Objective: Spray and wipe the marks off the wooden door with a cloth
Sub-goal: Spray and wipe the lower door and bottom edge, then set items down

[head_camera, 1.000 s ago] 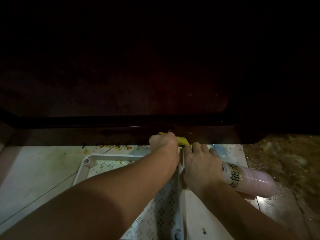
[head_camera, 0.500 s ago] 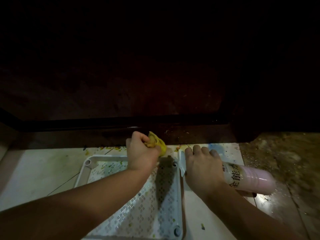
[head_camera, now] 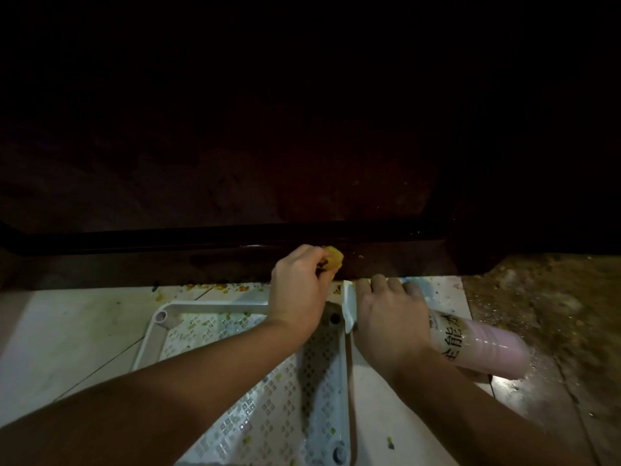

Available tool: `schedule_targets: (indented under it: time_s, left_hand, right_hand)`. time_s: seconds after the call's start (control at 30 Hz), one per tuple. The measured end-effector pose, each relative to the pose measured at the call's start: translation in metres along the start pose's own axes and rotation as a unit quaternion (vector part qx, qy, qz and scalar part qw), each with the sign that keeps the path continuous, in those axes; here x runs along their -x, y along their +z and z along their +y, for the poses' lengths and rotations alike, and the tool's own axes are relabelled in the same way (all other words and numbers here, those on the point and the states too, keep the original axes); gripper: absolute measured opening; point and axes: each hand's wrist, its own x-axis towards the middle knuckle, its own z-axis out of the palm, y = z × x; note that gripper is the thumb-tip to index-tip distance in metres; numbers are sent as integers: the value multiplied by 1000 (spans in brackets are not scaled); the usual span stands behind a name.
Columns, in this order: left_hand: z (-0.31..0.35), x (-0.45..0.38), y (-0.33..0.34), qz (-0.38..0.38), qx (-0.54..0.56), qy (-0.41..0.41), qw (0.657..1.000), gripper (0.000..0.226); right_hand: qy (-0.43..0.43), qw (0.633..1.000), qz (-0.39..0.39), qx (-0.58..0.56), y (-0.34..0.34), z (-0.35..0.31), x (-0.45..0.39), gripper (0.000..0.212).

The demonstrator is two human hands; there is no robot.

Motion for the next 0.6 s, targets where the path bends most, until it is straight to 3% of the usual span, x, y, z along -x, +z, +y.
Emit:
schedule_targets:
  time_s: [0.17,0.37,0.47,0.6]
  left_hand:
    - [-9,0,18,-85,-49,44,994,34]
    - [-11,-6,28,-220,-112,-57,967,39]
    - [-10,-8,18,-222,-97,-50,969,36]
    - [-6,18,-7,-144,-44,3,989,23]
  right_hand:
    - [11,999,-43,21,6,2,-4,49]
    - [19,997,-61,34,8,8,1,47]
    - [28,997,-66,39,5,15,4,49]
    - [43,997,-66,28,0,22,8,45]
